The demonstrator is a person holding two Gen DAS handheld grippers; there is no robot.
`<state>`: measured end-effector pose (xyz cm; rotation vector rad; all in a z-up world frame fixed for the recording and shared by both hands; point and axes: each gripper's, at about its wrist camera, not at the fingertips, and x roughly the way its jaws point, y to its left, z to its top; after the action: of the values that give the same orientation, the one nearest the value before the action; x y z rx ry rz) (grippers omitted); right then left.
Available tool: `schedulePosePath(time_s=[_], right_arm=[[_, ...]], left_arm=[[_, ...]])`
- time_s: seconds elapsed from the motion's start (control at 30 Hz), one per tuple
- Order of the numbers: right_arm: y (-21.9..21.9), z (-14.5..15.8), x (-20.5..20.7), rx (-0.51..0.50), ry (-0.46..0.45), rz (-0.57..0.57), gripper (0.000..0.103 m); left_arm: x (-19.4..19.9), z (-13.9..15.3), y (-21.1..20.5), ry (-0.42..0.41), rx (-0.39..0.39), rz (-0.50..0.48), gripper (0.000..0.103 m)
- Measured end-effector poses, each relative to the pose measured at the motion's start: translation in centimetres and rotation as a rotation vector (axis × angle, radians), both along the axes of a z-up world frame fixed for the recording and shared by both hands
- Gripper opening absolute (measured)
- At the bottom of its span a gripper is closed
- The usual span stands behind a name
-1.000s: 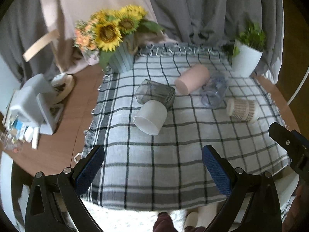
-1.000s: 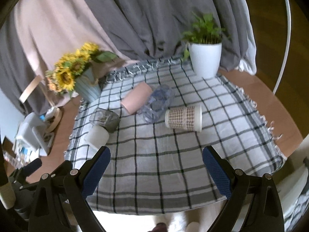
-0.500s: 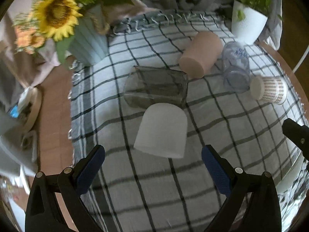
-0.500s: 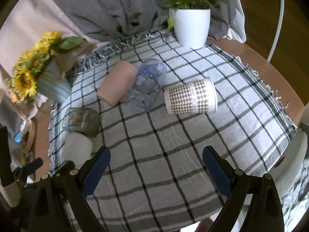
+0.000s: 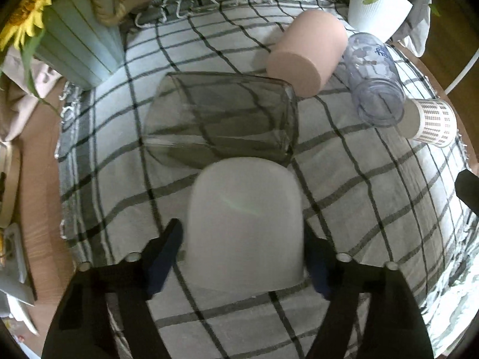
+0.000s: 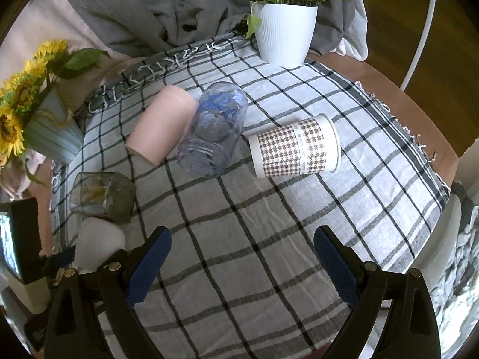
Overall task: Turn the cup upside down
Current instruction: 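Move the left tool to the white cup and close around it, then lift the white cup with the left tool and rotate it rim-down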
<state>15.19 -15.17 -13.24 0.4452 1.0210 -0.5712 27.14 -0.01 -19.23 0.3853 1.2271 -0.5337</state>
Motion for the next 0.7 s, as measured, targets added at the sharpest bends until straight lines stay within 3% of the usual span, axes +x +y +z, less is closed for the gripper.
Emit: schedulePosePath(time_s=[0.4,0.7], right_arm=[[-0.6,0.6,-0.8,-0.036,-0.01,0.038,0.096],[-4.5,1.9,-2.2,-0.03,-0.054,0.103,0.096]], left_arm=[[-2.4,1.1,-0.4,-0.071,0.014,0.073,0.067],[-4.6,3.2,-3.1,-0.093,-0.002,0.164,0.067]])
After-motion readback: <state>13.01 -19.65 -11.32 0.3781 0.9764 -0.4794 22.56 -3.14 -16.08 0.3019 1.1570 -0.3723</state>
